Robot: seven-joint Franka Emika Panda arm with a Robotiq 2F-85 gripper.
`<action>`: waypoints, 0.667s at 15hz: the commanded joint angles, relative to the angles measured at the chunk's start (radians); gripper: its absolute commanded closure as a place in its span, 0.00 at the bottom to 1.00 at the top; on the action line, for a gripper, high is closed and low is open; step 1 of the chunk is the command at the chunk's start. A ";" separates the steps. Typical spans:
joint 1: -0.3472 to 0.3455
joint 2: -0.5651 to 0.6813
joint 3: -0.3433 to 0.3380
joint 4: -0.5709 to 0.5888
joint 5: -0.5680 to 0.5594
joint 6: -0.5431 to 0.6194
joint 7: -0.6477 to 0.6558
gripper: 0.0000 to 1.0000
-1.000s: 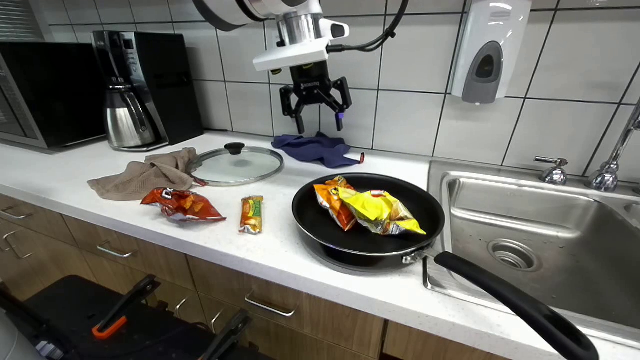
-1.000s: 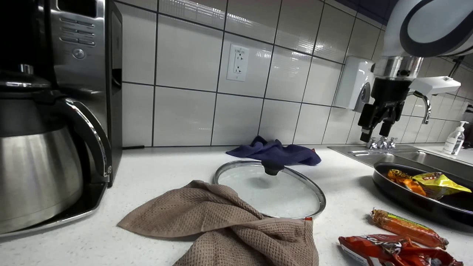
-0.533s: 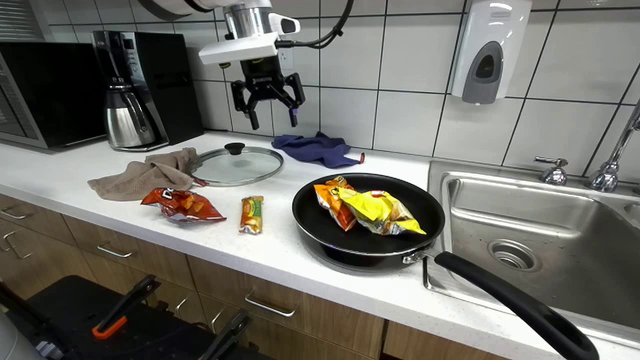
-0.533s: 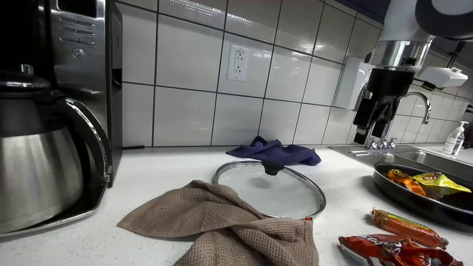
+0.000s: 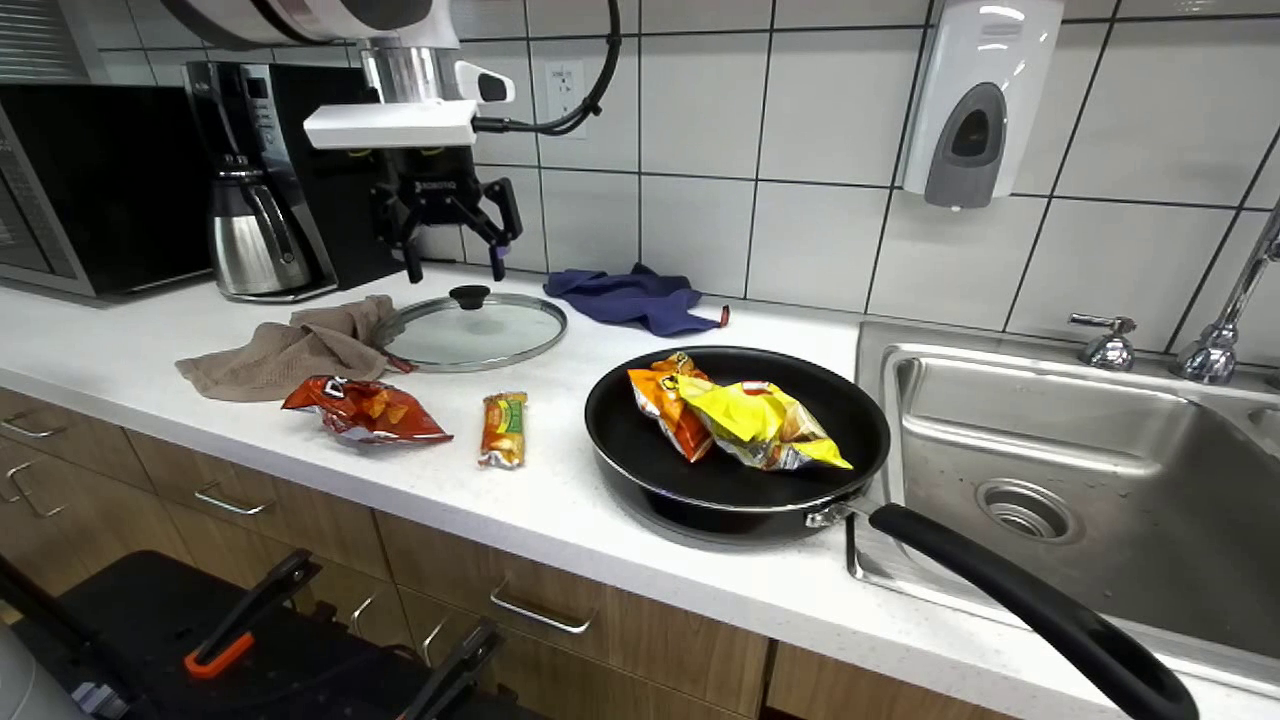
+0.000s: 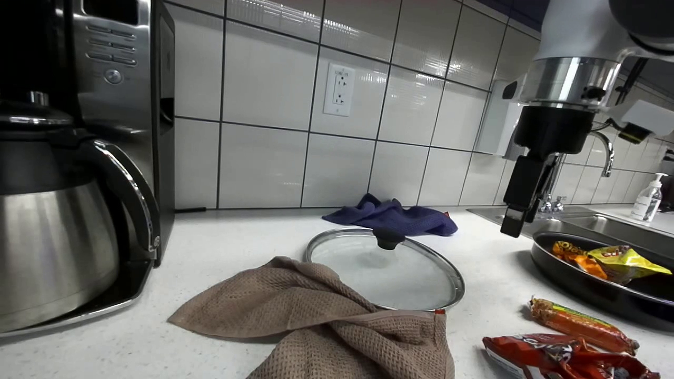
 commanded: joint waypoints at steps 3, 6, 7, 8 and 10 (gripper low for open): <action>0.022 -0.013 0.015 -0.037 0.081 -0.040 -0.125 0.00; 0.012 0.005 0.018 -0.031 0.055 -0.020 -0.085 0.00; 0.011 0.007 0.017 -0.031 0.055 -0.020 -0.085 0.00; 0.009 0.008 0.016 -0.031 0.055 -0.021 -0.084 0.00; 0.008 0.008 0.016 -0.031 0.055 -0.021 -0.084 0.00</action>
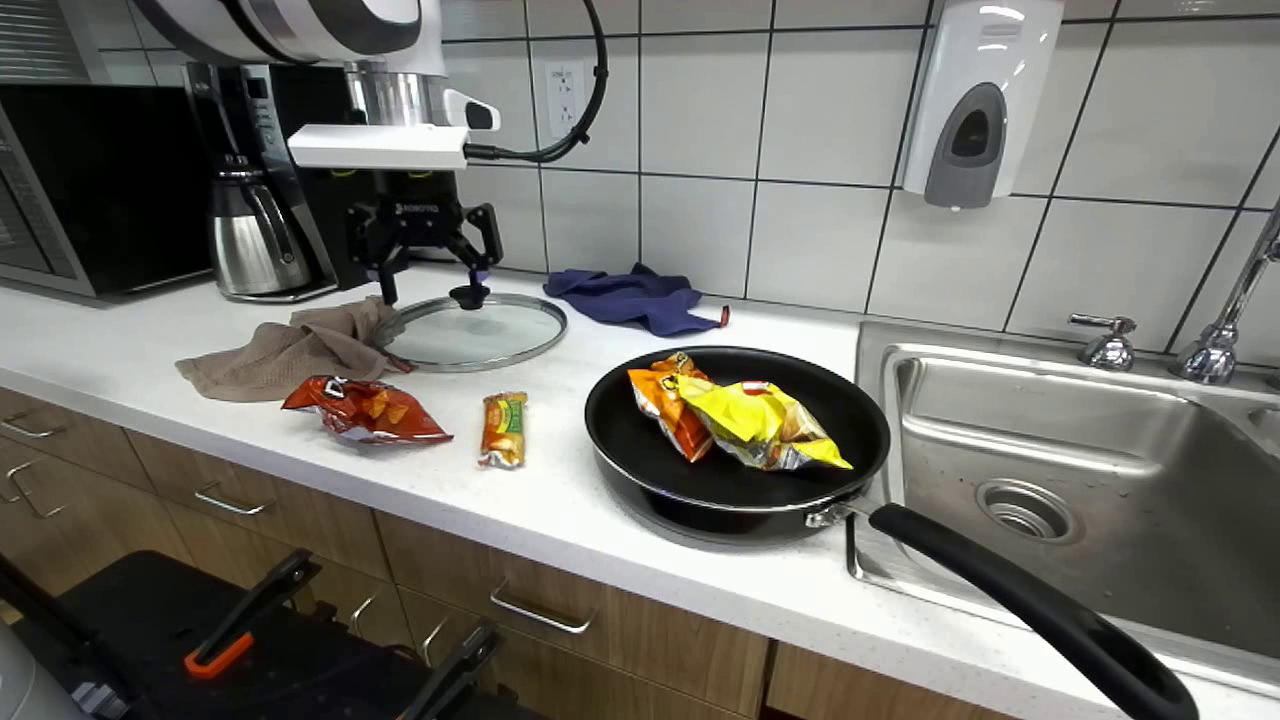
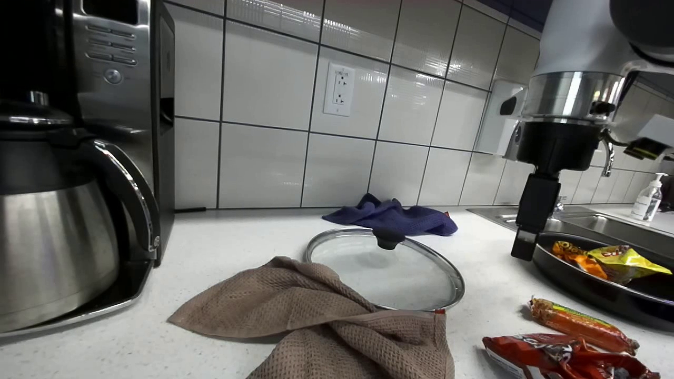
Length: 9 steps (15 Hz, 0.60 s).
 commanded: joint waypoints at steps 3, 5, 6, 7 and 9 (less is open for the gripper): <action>-0.010 0.000 0.010 0.001 0.002 -0.002 -0.001 0.00; 0.001 -0.026 0.023 -0.021 -0.004 0.000 -0.006 0.00; 0.007 -0.039 0.029 -0.033 -0.010 -0.002 -0.009 0.00; 0.010 -0.049 0.033 -0.044 -0.020 -0.004 -0.012 0.00; 0.019 -0.074 0.043 -0.067 -0.022 -0.005 -0.028 0.00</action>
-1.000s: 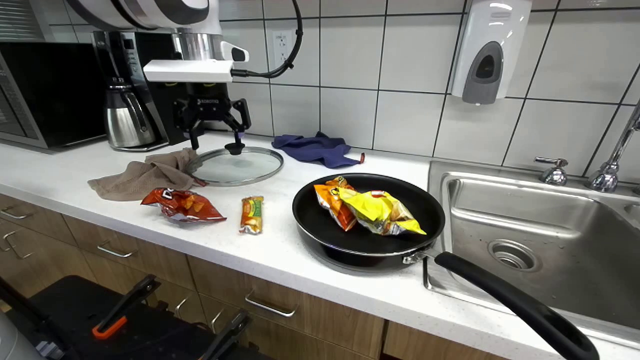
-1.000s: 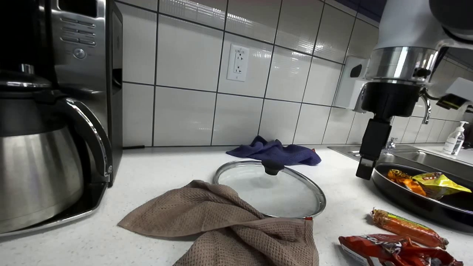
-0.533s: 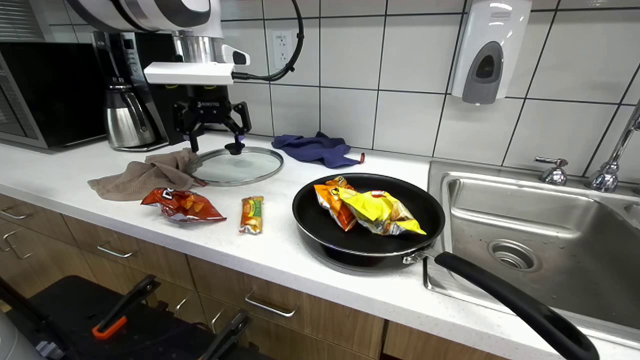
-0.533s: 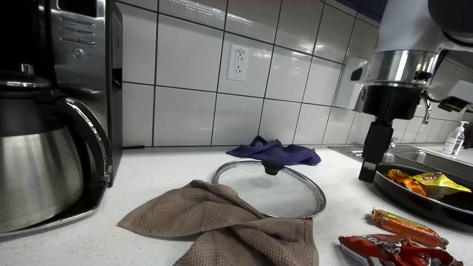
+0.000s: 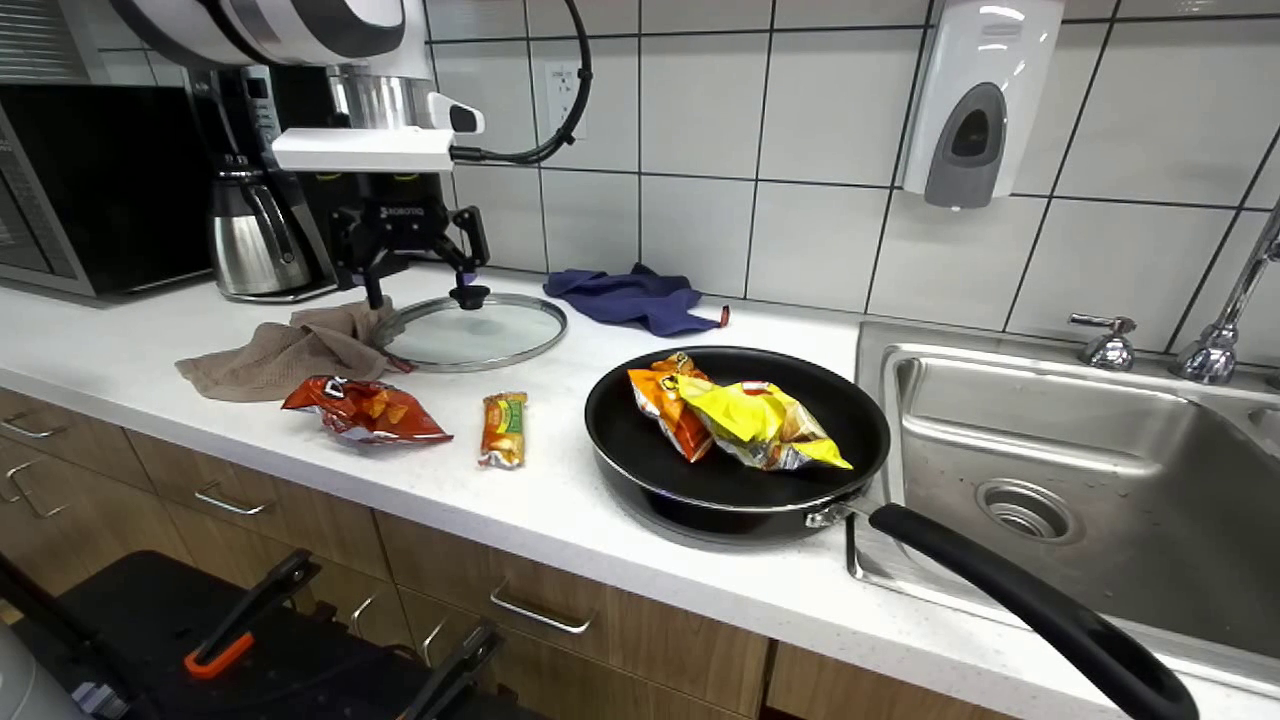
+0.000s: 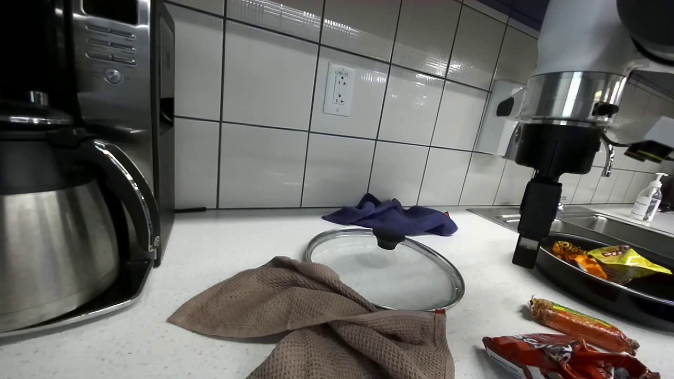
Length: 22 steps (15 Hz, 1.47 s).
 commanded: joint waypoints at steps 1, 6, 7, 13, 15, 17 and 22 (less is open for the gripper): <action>0.012 -0.084 0.024 -0.066 -0.011 -0.008 -0.042 0.00; 0.076 -0.158 0.029 -0.123 0.062 -0.023 -0.144 0.00; 0.089 -0.167 0.026 -0.132 0.073 -0.026 -0.162 0.00; 0.118 -0.188 0.021 -0.200 0.046 -0.071 -0.201 0.00; 0.110 -0.192 0.019 -0.222 0.027 -0.075 -0.206 0.00; 0.106 -0.187 0.023 -0.233 0.009 -0.059 -0.190 0.00; 0.086 -0.174 0.040 -0.245 -0.125 -0.025 -0.149 0.00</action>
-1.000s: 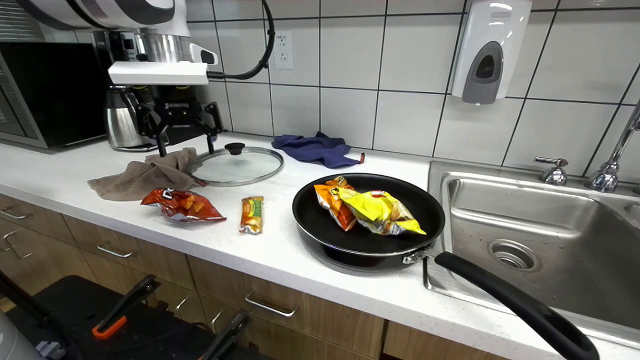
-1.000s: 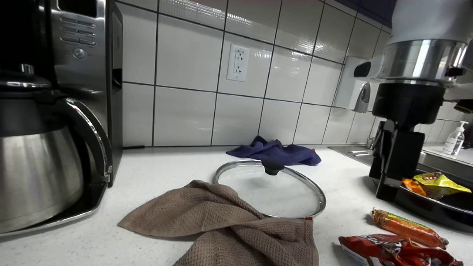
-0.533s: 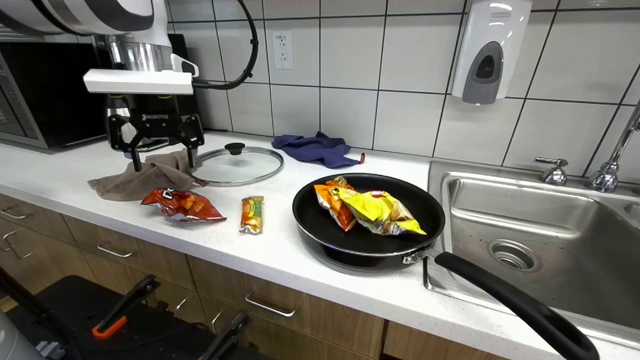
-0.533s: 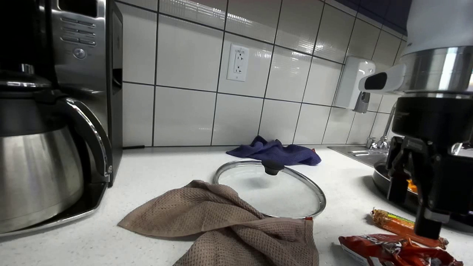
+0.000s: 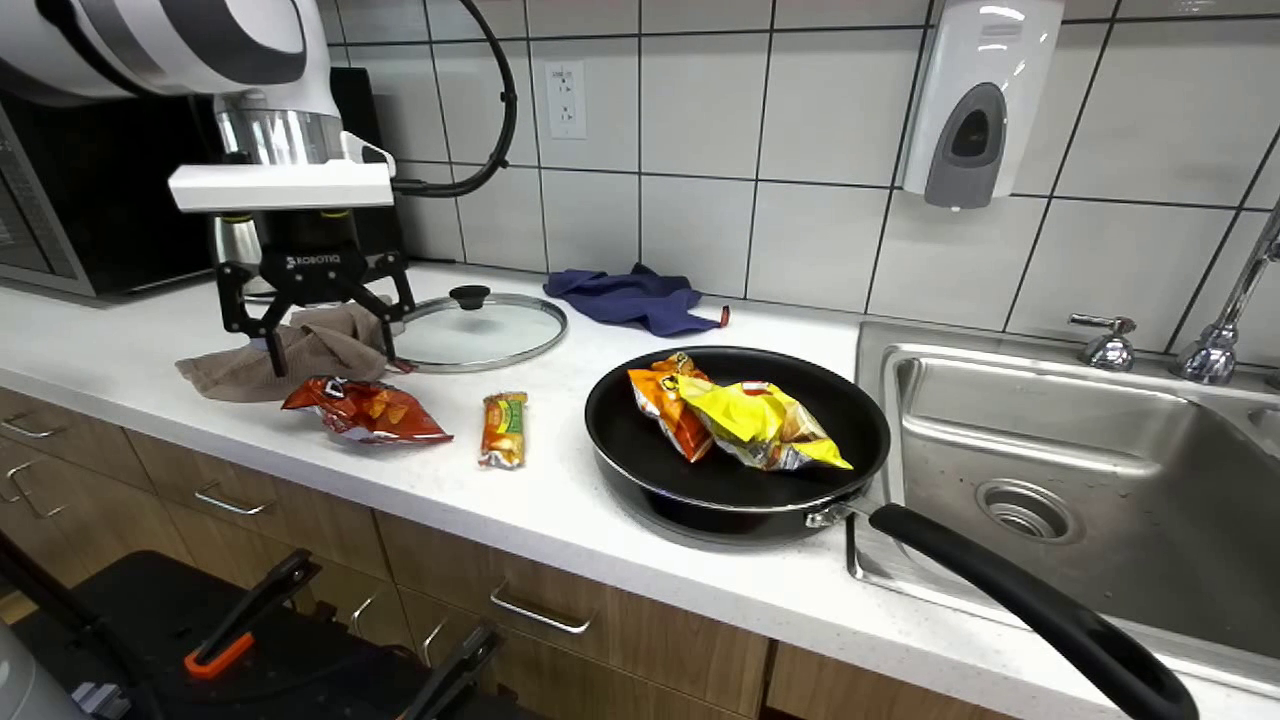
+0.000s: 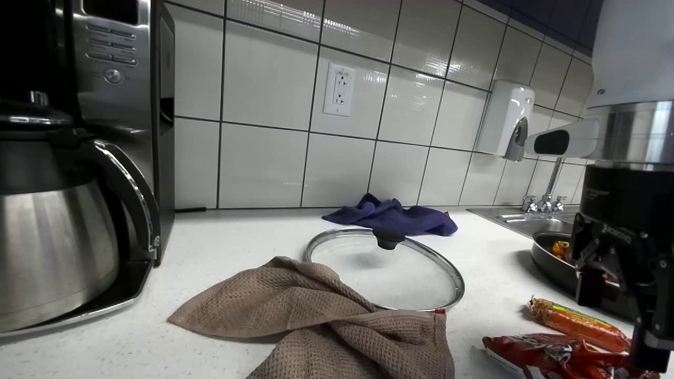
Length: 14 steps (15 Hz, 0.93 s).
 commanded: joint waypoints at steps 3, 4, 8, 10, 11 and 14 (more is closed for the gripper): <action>-0.035 -0.023 0.016 -0.032 -0.120 0.040 0.021 0.00; -0.037 -0.019 0.015 -0.032 -0.129 0.045 0.023 0.00; -0.046 -0.006 0.012 -0.040 -0.157 0.070 0.022 0.00; -0.051 0.001 0.008 -0.043 -0.159 0.105 0.026 0.00; -0.054 0.009 0.007 -0.042 -0.158 0.125 0.027 0.00; -0.059 0.031 0.008 -0.042 -0.158 0.182 0.030 0.00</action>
